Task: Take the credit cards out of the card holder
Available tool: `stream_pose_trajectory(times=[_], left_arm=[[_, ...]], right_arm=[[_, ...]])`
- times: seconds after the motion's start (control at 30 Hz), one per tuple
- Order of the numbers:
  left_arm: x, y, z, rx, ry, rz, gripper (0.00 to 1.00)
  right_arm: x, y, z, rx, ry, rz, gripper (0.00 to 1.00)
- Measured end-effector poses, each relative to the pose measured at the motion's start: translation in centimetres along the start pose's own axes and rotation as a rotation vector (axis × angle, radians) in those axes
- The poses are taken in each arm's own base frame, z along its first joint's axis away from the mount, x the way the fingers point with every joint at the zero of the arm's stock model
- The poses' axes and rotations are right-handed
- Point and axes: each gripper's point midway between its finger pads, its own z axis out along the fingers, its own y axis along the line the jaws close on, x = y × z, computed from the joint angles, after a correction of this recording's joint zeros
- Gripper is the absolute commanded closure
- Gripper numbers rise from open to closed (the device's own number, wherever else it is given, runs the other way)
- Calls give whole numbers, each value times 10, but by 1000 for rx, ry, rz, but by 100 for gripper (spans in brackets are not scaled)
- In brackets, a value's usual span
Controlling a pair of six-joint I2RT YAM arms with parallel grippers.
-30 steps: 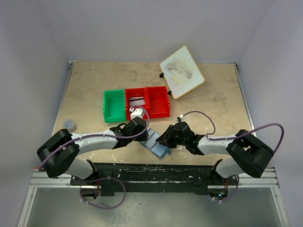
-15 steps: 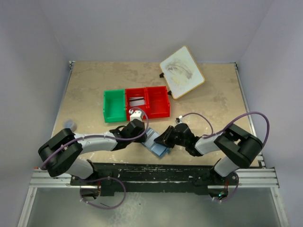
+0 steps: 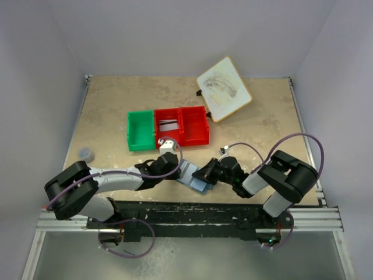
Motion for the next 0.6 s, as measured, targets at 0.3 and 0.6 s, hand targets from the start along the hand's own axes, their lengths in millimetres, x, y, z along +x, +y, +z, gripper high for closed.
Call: stream_pose_trajectory(times=[0.3, 0.6], left_arm=[[4, 1, -4, 0, 2, -16, 86], [3, 5, -5, -19, -12, -24, 86]], right_arm=[[2, 1, 2, -44, 10, 1, 83], [3, 1, 3, -74, 15, -2, 100]])
